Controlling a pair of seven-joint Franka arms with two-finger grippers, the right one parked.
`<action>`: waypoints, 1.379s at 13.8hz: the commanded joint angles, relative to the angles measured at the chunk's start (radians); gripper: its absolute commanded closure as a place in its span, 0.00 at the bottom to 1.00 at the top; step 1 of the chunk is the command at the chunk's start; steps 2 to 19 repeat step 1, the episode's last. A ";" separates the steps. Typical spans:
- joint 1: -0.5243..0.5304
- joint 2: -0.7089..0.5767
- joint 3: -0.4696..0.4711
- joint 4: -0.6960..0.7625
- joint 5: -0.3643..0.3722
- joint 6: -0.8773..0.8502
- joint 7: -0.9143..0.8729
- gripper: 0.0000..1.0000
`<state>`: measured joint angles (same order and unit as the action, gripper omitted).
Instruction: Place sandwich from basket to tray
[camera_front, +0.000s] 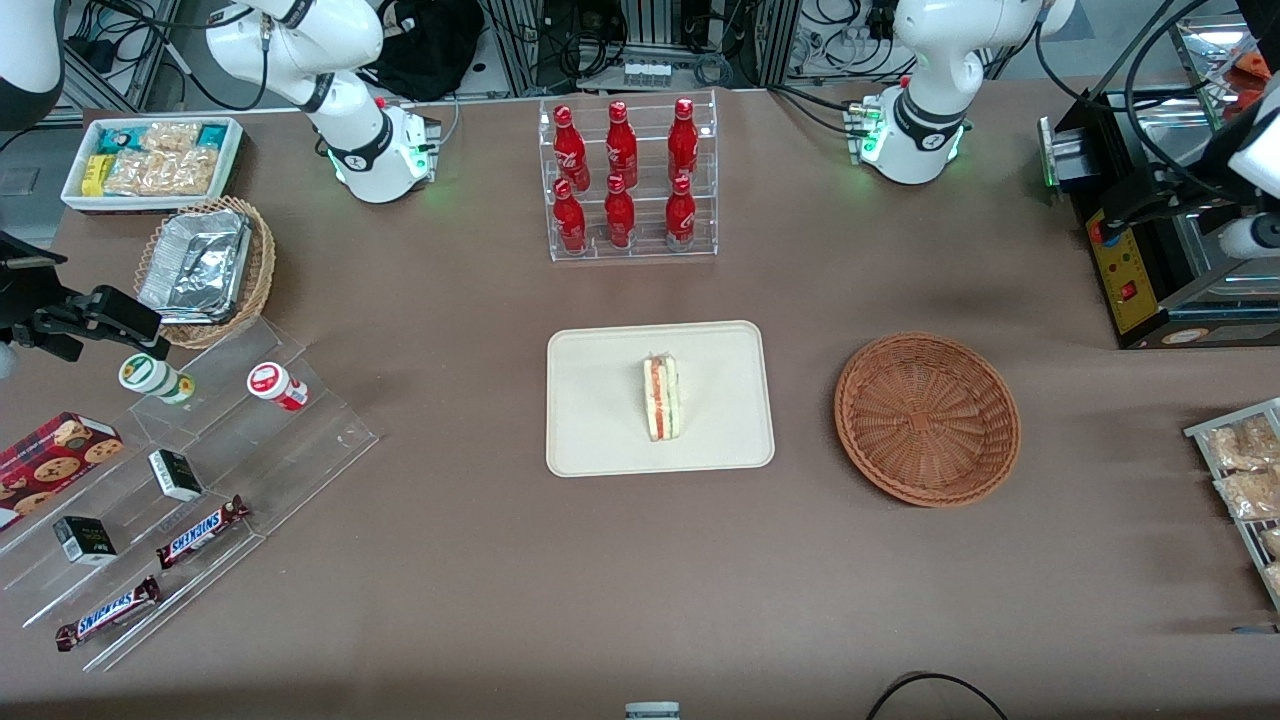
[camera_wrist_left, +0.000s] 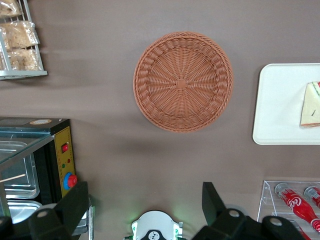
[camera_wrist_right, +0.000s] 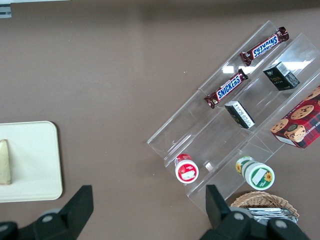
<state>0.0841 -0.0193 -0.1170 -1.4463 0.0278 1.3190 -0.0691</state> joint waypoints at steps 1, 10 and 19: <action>-0.004 0.001 0.008 0.018 -0.011 -0.001 -0.014 0.00; -0.004 0.001 0.008 0.018 -0.011 -0.001 -0.014 0.00; -0.004 0.001 0.008 0.018 -0.011 -0.001 -0.014 0.00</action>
